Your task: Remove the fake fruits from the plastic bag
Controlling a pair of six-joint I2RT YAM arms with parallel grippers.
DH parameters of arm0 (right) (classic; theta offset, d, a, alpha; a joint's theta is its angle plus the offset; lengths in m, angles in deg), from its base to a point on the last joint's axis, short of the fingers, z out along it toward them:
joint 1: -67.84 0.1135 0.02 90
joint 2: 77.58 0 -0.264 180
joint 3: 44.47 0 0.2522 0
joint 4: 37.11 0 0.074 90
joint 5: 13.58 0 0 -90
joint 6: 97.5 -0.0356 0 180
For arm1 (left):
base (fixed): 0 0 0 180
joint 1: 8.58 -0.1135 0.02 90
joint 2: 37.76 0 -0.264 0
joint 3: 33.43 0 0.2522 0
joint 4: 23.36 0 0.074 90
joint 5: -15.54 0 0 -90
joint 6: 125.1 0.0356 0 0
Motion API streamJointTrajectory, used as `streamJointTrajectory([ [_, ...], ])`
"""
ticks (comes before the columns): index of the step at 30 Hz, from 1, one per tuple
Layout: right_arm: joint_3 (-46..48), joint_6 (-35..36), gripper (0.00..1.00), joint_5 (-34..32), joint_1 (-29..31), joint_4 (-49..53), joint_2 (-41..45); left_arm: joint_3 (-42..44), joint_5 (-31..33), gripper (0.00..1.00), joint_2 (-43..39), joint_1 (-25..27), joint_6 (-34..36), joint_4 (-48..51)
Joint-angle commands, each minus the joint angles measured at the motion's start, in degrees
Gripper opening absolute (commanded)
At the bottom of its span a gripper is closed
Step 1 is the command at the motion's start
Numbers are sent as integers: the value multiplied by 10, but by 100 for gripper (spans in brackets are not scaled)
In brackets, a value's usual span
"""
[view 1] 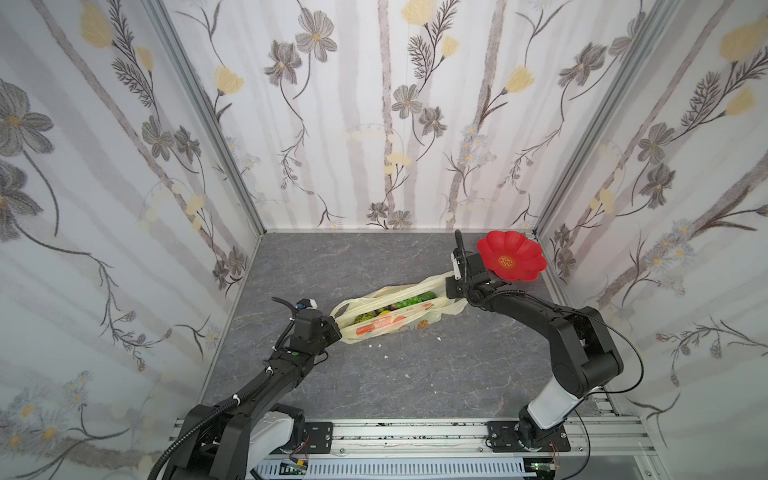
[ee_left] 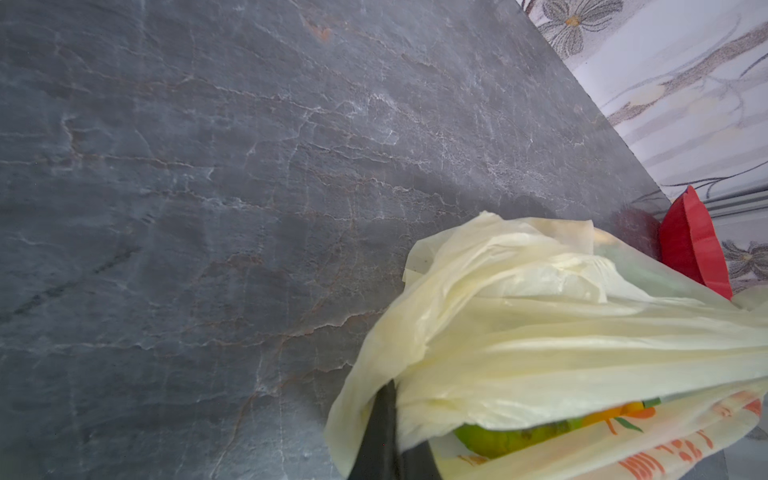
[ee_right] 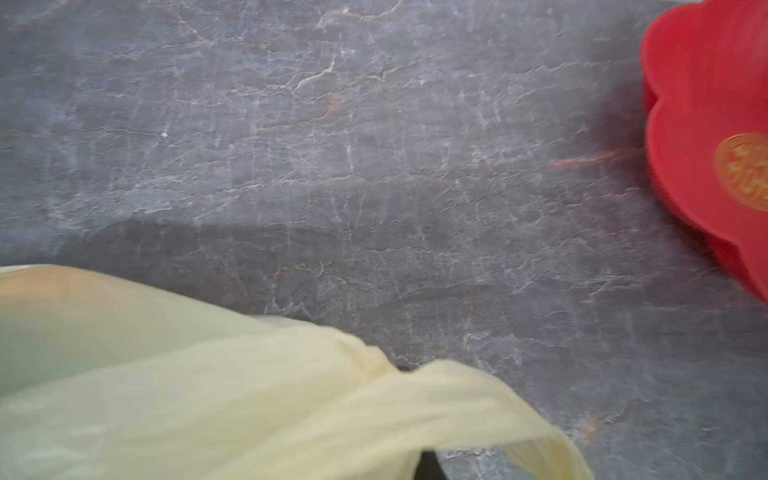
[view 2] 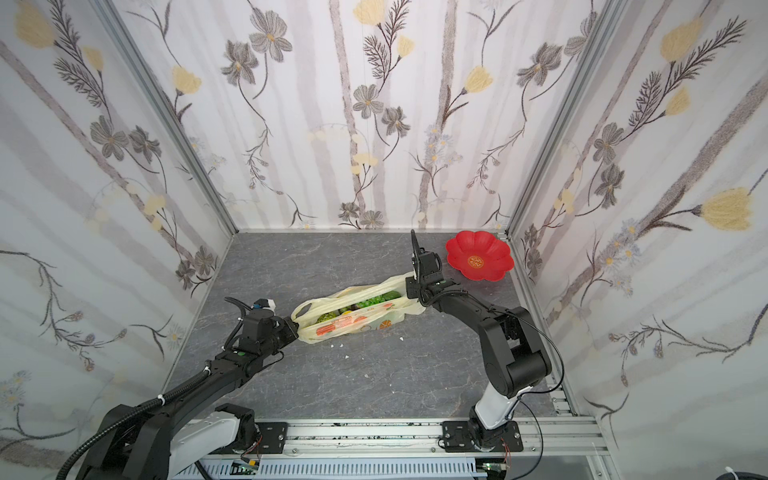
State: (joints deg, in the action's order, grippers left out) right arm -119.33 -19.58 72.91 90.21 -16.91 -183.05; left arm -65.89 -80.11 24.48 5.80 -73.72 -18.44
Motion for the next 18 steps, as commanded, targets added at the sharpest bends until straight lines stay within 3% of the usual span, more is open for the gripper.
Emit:
streamJointTrajectory([
  [1,3,-29,2,95,-11,-44,-3,-5,12,0,11,-5,2,12],
  [9,-51,-55,1,188,10,-46,-37,-40,13,0,33,37,12,13],
  [18,-225,-75,3,182,59,38,-142,-51,10,0,50,91,11,13],
])
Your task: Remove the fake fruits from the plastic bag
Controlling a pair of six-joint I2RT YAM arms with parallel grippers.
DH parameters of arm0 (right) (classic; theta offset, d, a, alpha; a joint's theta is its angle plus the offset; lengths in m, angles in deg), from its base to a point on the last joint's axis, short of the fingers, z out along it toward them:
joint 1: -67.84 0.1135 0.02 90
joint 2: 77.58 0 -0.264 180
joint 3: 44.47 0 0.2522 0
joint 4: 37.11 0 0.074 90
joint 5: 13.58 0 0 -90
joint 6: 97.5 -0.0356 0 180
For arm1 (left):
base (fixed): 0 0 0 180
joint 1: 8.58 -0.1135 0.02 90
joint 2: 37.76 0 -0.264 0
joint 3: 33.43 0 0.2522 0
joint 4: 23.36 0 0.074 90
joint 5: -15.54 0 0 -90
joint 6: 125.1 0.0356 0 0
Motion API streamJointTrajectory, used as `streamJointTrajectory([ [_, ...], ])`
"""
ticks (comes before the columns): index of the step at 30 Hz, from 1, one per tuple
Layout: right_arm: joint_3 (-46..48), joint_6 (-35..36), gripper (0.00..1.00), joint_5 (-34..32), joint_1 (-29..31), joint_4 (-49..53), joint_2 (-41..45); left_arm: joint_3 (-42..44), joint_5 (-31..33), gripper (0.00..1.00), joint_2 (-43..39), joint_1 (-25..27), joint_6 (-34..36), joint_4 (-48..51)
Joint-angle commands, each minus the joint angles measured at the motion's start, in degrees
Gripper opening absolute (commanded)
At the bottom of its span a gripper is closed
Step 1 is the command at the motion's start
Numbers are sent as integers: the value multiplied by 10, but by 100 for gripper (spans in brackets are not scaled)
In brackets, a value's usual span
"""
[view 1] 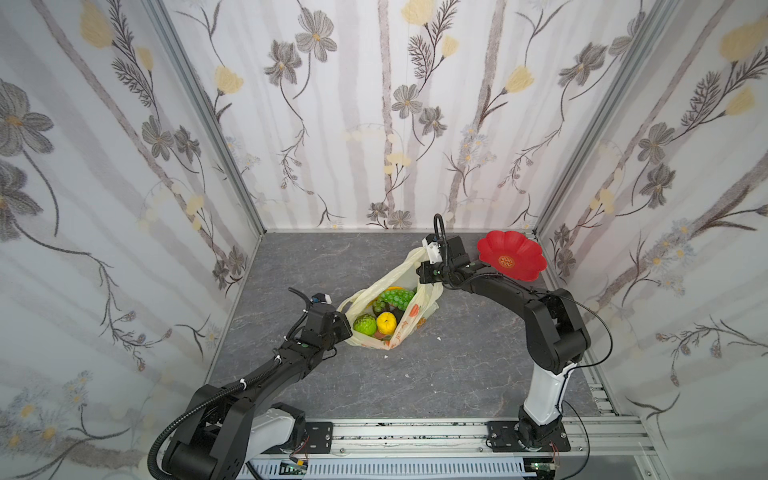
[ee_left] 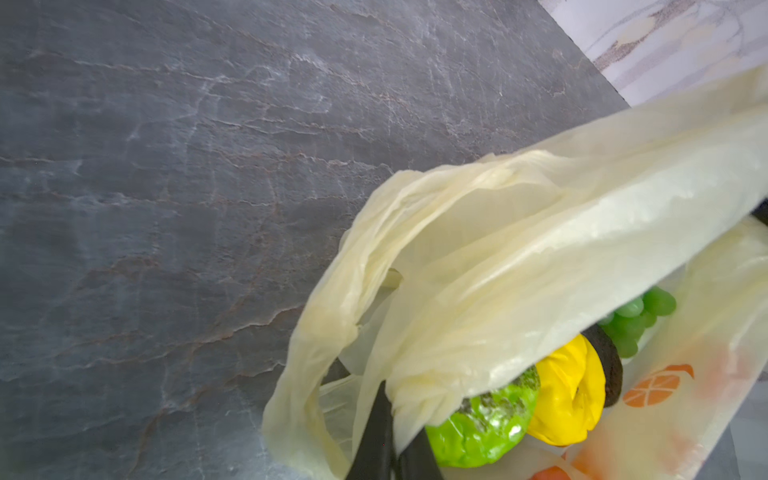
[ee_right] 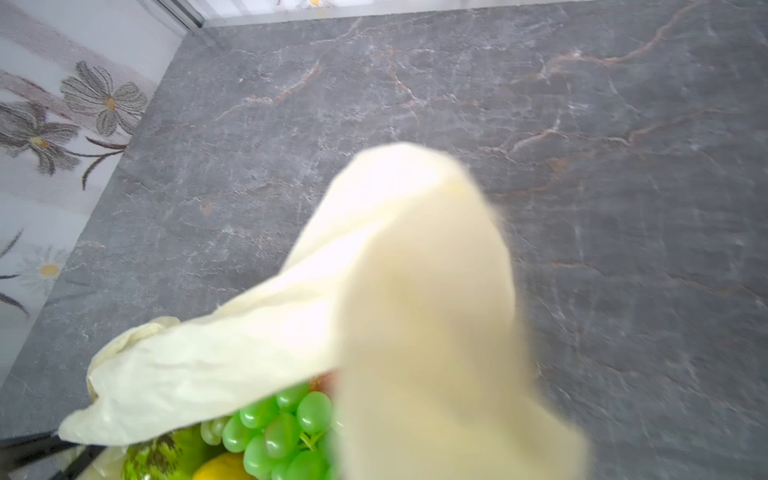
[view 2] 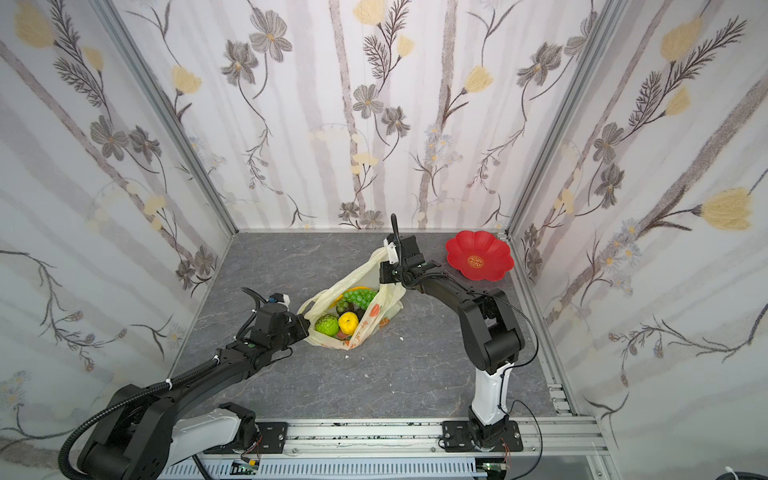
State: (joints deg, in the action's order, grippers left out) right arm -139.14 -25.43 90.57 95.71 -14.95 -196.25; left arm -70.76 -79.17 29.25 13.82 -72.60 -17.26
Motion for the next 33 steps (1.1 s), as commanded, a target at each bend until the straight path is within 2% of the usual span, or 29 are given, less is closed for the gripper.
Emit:
streamJointTrajectory([
  [1,-29,-22,9,2,4,17,-8,-2,2,0,2,17,-2,1],
  [3,-26,-27,34,-9,5,16,8,1,9,0,3,30,-9,0],
  [5,-17,-29,54,-27,8,22,30,2,12,0,7,42,-12,0],
  [6,-9,-28,62,-42,11,25,45,1,14,0,10,46,-15,1],
  [9,23,-26,74,-96,19,36,93,-2,22,0,12,58,-22,-1],
  [15,107,-26,83,-177,48,37,186,-16,27,0,12,70,-30,-3],
  [18,144,-37,84,-216,74,31,214,-22,27,0,16,76,-31,-3],
  [21,170,-53,84,-236,101,18,221,-29,27,0,22,84,-31,-4],
  [26,180,-76,91,-240,132,-5,185,-37,29,0,30,98,-35,-5],
  [30,169,-77,88,-246,134,-13,146,-35,30,0,24,102,-38,-5],
  [33,162,-77,75,-240,130,-12,132,-31,32,0,22,102,-39,-5],
])
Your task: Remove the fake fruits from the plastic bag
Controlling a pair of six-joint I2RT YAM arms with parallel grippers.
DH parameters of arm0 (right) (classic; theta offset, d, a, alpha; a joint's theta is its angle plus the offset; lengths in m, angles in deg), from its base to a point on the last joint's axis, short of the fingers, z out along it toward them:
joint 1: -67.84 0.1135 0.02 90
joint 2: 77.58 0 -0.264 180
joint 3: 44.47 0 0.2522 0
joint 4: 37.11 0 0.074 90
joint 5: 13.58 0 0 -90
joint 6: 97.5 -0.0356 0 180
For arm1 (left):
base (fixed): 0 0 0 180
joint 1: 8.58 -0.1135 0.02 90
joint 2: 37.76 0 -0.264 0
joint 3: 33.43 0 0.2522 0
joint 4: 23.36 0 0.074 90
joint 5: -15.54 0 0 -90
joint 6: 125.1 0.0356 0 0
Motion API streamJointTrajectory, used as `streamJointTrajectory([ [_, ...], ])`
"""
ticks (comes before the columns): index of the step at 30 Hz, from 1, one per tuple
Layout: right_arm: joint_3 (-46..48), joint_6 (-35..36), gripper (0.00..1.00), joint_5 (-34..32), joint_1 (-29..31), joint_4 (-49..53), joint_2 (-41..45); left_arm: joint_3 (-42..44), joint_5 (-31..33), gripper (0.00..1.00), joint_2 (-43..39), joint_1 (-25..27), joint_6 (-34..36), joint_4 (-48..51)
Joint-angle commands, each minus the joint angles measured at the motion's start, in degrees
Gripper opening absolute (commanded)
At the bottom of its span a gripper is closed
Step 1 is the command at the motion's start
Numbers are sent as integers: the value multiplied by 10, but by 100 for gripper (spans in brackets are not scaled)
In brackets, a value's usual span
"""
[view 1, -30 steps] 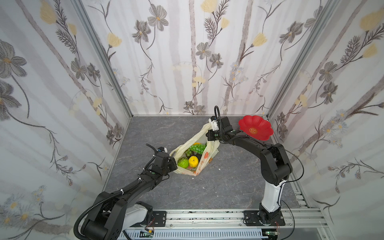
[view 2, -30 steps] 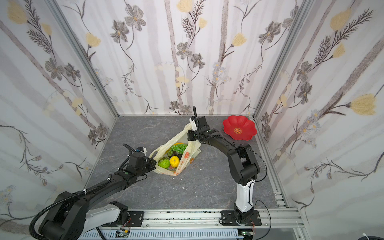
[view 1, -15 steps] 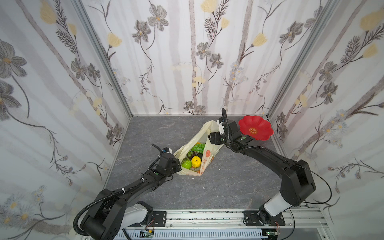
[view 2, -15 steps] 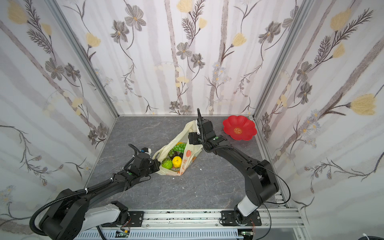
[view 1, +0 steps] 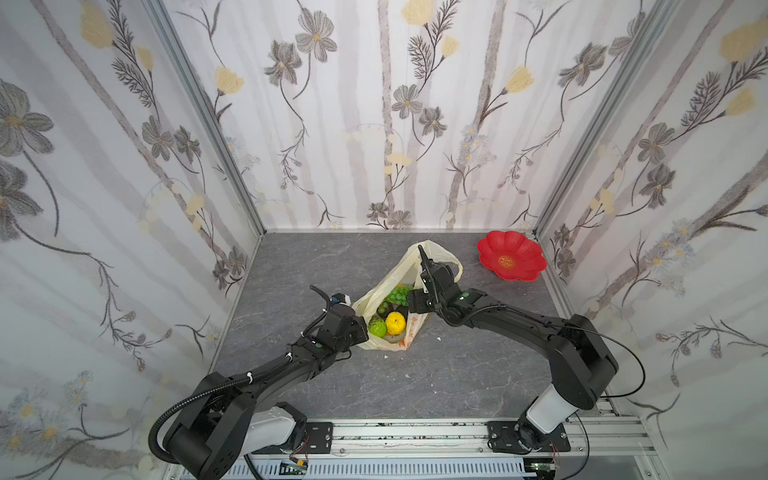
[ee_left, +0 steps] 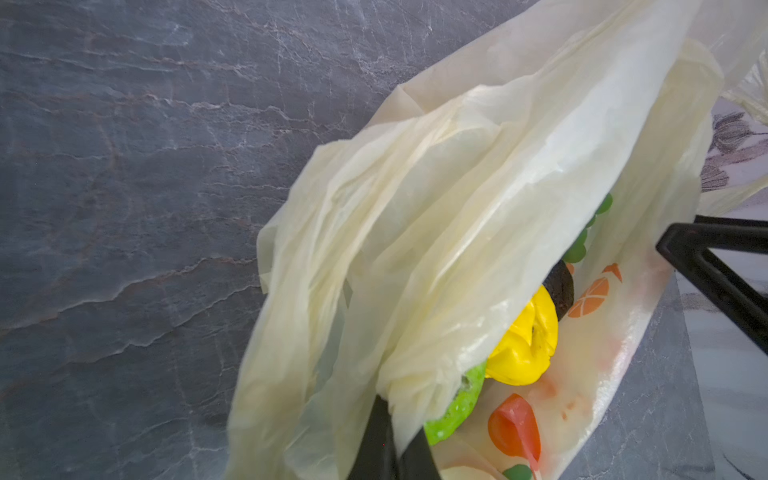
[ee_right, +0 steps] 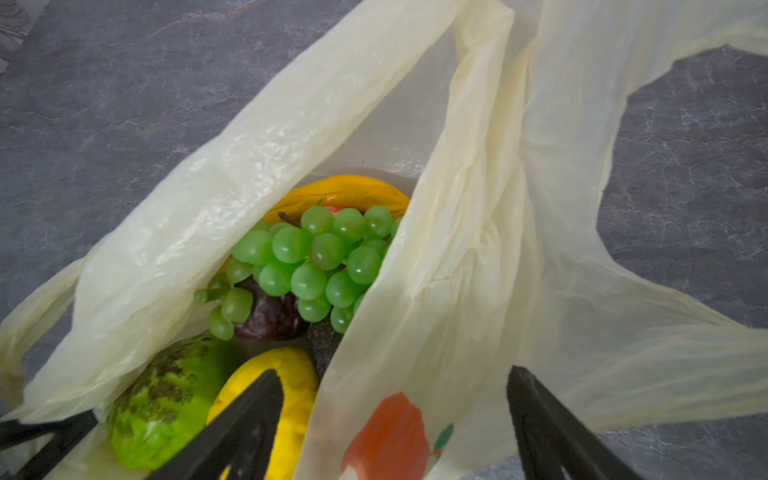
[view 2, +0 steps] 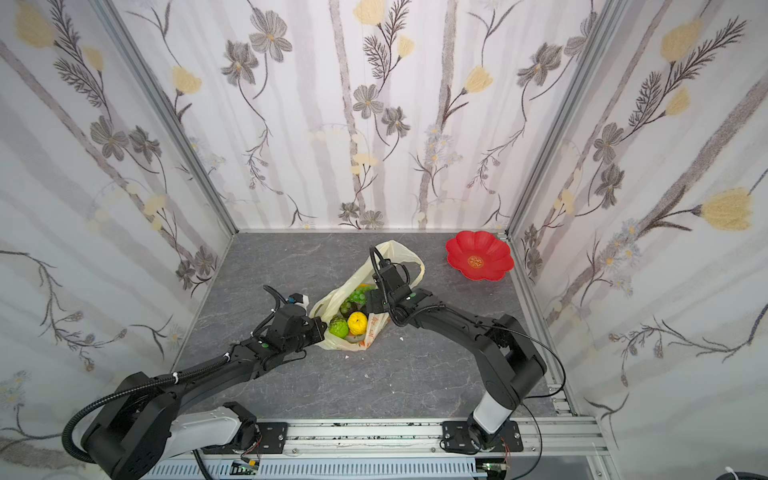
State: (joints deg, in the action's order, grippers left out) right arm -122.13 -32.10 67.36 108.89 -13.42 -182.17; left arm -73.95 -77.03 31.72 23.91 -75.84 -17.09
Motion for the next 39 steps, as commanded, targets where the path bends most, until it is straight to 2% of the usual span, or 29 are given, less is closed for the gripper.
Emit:
streamJointTrajectory([
  [1,-6,-10,71,2,-3,-31,-7,0,11,0,-3,1,-7,-7],
  [3,5,-10,58,18,-8,-47,-1,0,8,0,3,2,-7,-7],
  [6,24,-15,29,37,-21,-61,9,0,11,0,8,4,-12,-7],
  [10,79,-42,6,93,-61,-106,42,4,30,2,1,4,-23,-6],
  [12,128,-68,1,151,-87,-160,80,15,47,3,-9,1,-44,-6],
  [15,193,-99,0,198,-120,-231,128,30,61,5,-21,-9,-72,-6],
  [19,270,-142,0,223,-172,-280,185,59,70,7,-47,-35,-107,-7],
  [23,313,-174,0,277,-221,-326,189,74,68,22,-75,-44,-105,-7],
  [28,303,-152,0,257,-218,-299,196,32,49,50,-76,-43,-37,46],
  [30,298,-136,0,249,-219,-282,203,0,79,59,-84,-38,-14,102],
  [33,292,-115,0,238,-218,-260,212,-62,169,68,-95,-19,25,205],
  [36,285,-96,0,228,-218,-240,214,-124,235,73,-98,0,65,265],
  [39,284,-87,0,224,-218,-232,218,-180,256,76,-82,29,113,274],
])
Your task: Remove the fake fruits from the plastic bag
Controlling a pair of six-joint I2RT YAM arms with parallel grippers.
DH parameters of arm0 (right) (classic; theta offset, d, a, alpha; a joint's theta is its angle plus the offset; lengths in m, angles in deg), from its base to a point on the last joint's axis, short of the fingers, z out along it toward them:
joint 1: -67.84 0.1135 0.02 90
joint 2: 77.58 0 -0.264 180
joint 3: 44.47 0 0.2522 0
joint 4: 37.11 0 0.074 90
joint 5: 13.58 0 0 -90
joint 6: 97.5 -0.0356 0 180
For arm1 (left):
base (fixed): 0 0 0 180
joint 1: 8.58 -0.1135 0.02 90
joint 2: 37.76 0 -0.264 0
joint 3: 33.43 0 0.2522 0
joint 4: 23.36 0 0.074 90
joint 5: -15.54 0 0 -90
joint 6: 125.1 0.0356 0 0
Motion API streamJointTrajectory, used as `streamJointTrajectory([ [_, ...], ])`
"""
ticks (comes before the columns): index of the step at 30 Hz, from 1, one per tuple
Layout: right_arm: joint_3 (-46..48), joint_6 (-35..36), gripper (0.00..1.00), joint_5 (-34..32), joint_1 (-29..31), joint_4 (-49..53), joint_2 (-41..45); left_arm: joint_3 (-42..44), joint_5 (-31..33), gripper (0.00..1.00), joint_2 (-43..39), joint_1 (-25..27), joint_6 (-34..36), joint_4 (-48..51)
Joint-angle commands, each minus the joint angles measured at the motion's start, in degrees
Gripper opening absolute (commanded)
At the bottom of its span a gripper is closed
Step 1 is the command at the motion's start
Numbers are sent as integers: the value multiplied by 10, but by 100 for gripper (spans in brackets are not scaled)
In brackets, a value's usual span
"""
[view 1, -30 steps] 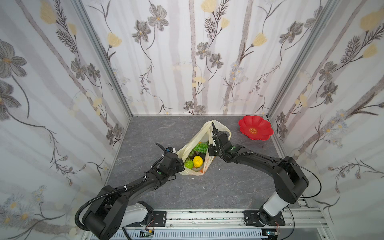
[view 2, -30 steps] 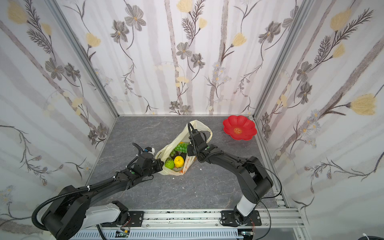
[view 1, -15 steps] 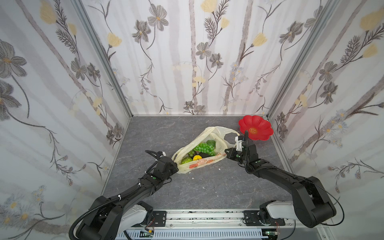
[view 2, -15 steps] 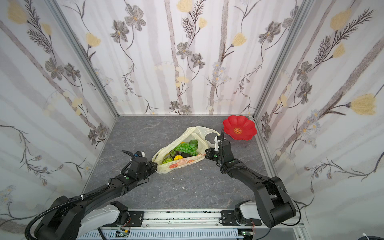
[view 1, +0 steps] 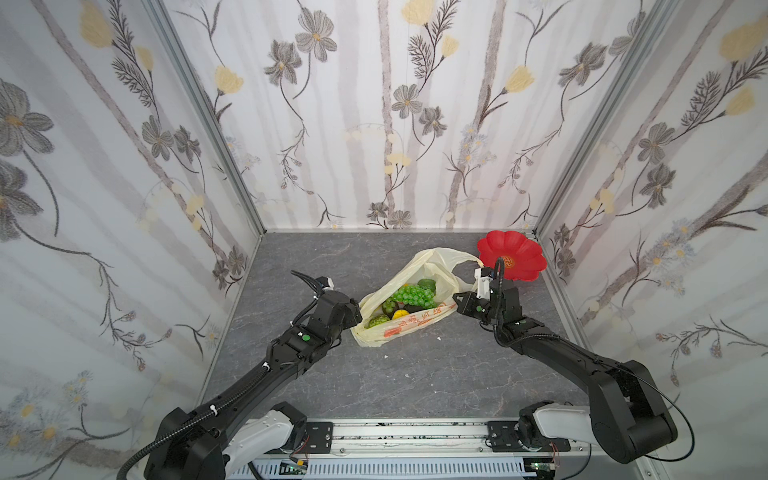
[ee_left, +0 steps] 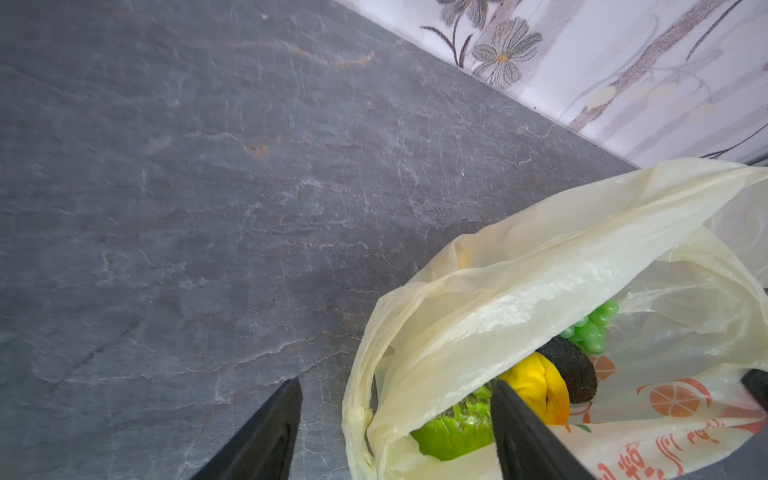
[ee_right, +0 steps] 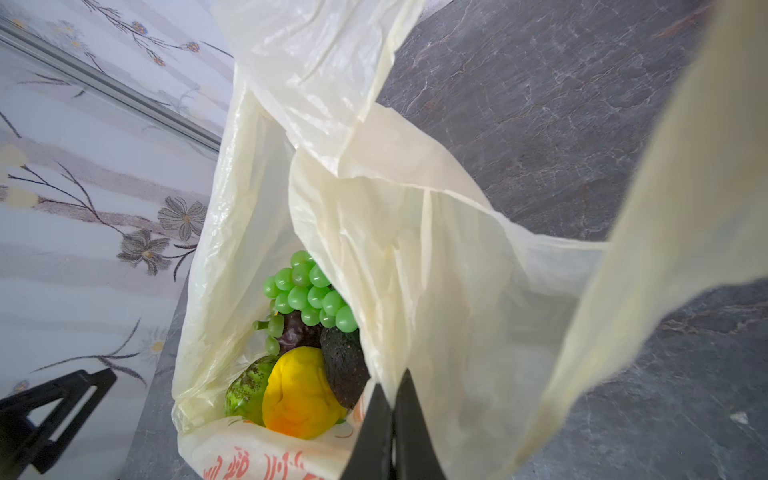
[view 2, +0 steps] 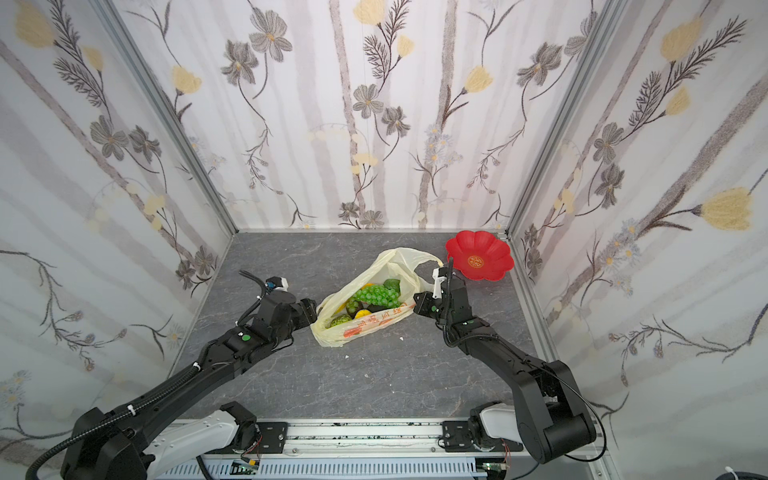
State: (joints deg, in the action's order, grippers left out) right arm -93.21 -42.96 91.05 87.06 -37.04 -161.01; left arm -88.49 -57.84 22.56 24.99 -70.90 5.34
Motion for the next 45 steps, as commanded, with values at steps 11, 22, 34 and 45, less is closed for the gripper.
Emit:
streamJointTrajectory([
  [11,-14,40,0,-21,21,19,13,-265,47,85,313,117,244,34],
  [22,-4,54,0,-72,28,47,22,-354,36,33,461,47,197,33],
  [34,-8,50,0,-20,1,36,-44,-307,-5,0,435,-50,121,2],
  [45,-113,64,0,-16,48,54,-154,-321,7,0,431,-126,107,2],
])
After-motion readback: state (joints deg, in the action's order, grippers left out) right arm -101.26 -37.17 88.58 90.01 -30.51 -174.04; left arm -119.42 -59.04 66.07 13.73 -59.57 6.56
